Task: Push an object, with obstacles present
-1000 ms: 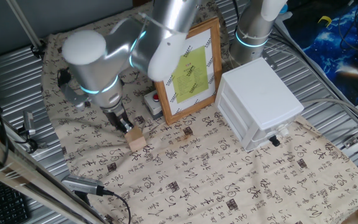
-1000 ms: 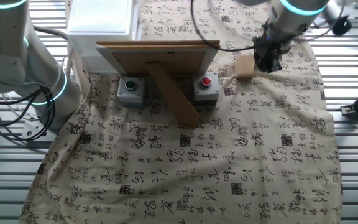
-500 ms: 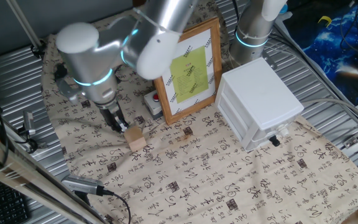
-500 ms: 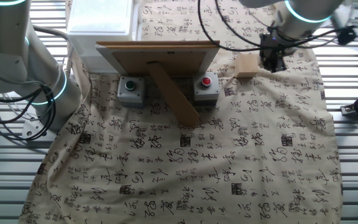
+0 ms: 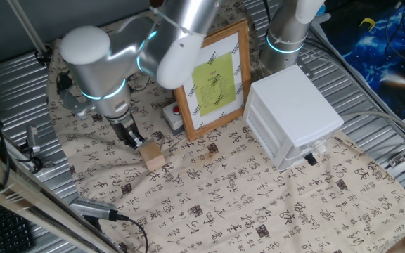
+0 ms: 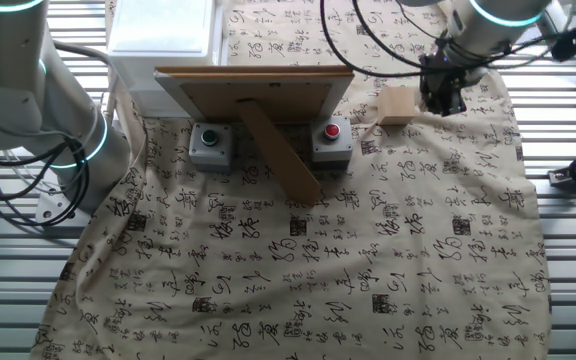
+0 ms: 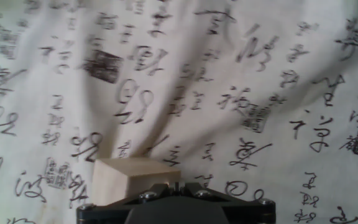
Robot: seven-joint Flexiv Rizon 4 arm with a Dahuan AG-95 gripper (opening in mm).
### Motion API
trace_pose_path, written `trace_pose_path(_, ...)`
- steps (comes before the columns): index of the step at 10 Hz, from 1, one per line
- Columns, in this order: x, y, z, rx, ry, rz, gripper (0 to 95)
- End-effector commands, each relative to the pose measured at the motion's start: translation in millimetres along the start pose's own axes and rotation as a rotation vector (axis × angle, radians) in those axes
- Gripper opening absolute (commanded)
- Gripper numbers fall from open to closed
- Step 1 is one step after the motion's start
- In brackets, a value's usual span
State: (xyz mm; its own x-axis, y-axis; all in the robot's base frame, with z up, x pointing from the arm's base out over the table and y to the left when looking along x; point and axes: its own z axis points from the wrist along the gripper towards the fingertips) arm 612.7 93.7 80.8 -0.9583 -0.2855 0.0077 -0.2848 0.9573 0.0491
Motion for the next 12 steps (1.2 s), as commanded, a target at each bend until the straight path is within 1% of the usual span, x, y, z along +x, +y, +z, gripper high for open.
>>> trace_pose_path(1,-0.6,-11.8,7.4,0.028,0.002,-0.015,0.0)
trace_pose_path(3,3.9,-20.2,8.5,0.040,0.007,-0.023,0.0)
trace_pose_path(5,8.1,-22.9,12.3,0.041,0.005,-0.025,0.0)
trace_pose_path(7,14.7,-26.9,23.5,0.043,-0.001,-0.031,0.0)
trace_pose_path(8,19.1,-29.2,32.5,0.042,-0.006,-0.031,0.0)
trace_pose_path(10,20.0,-26.8,39.5,0.037,-0.013,-0.029,0.0)
trace_pose_path(12,18.2,-19.5,46.0,0.024,-0.025,-0.022,0.0)
